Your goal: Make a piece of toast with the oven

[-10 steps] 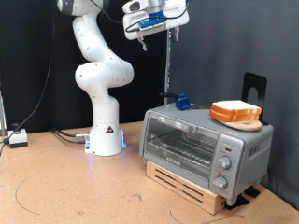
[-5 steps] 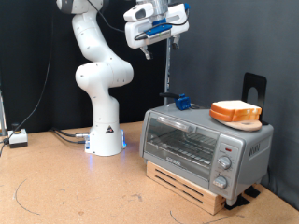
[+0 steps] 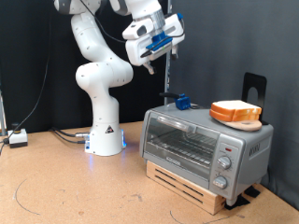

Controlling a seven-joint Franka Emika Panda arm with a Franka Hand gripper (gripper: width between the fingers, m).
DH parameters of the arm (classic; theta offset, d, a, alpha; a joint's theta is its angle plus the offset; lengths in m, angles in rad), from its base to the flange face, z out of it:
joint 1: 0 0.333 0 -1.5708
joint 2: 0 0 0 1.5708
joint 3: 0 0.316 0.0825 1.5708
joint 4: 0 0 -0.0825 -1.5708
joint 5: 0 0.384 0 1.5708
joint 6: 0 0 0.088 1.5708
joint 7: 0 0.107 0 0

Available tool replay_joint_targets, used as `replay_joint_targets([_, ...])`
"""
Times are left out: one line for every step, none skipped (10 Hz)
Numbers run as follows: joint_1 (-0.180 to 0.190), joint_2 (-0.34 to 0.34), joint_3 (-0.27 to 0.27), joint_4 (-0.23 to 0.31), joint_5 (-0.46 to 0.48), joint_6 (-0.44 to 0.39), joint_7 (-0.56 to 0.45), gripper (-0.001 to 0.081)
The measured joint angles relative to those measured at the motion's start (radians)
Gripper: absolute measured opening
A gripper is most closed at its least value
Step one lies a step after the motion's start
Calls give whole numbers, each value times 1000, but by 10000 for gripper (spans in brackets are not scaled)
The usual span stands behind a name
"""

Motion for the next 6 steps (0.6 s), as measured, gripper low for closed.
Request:
replay_joint_targets([-3, 16, -4, -19, -9, 22, -9, 809])
replay_joint_targets([-6, 31, -9, -37, -19, 47, -17, 809])
replay_joint_targets([-10, 44, -14, -51, -24, 72, -22, 809])
replay_joint_targets([-16, 54, -13, -59, -26, 90, -5, 809])
replay_joint_targets([-22, 59, -7, -59, -27, 94, 13, 809])
replay_joint_targets([-20, 59, -9, -59, -23, 94, 0, 809])
